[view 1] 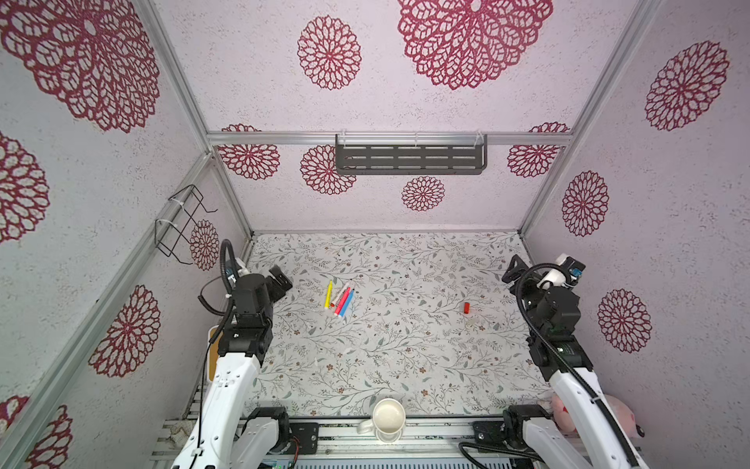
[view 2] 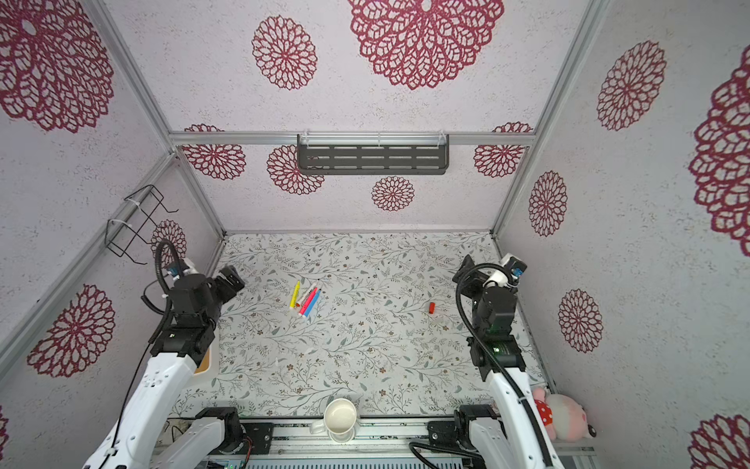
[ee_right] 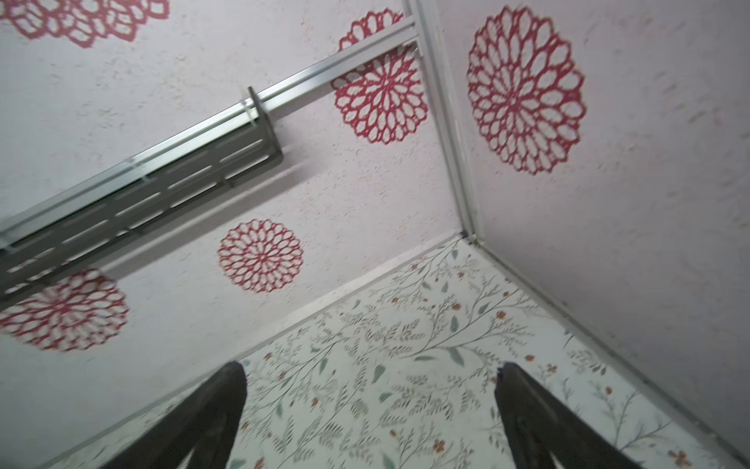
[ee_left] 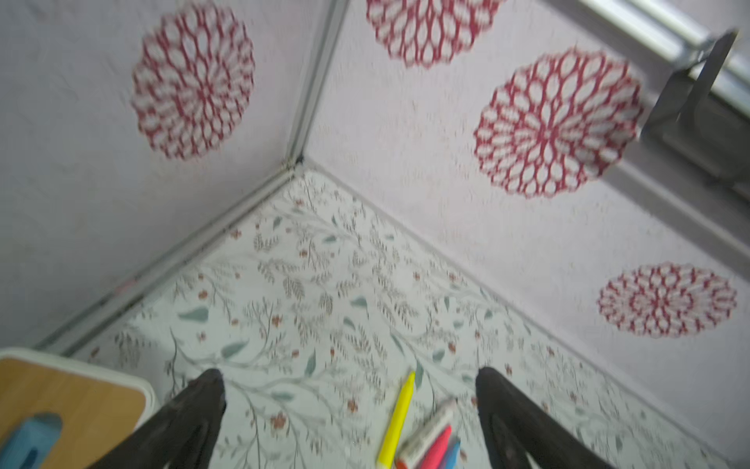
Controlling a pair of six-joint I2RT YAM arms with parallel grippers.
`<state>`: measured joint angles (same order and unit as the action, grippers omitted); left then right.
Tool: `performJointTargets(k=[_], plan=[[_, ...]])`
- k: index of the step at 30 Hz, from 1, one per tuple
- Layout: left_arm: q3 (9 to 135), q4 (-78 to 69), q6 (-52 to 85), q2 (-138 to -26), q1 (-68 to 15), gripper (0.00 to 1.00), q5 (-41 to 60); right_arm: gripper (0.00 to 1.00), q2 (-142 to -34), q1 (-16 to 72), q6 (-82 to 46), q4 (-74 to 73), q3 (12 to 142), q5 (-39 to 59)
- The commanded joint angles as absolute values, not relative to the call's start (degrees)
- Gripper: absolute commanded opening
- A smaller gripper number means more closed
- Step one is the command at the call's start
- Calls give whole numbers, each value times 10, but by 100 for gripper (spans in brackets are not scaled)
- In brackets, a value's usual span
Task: Insert the pens into the pen caps
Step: 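Reach the left gripper down to the yellow highlighter while the right arm lifts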
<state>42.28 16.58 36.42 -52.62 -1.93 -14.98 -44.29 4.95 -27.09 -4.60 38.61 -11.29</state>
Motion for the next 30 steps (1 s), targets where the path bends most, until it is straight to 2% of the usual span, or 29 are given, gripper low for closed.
performJointTargets(k=[1,6,9,13,17,23,26,30], plan=[[430,262,388,-536,-55,99,-112,99,-452,60,-314,122,400,6],[436,273,383,-605,-112,97,-97,99,-479,64,-318,213,424,115],[444,259,386,-660,-136,93,-71,99,-506,78,-321,254,447,134],[488,235,350,-724,-148,90,-36,99,-516,112,-329,272,461,112],[578,276,332,-813,-131,75,-27,99,-518,128,-348,264,453,110],[697,346,316,-953,-95,65,11,99,-505,154,-363,261,442,118],[756,403,306,-1021,-91,62,4,99,-512,164,-334,285,459,115],[771,409,301,-1058,-92,61,7,99,-518,169,-338,337,495,37]])
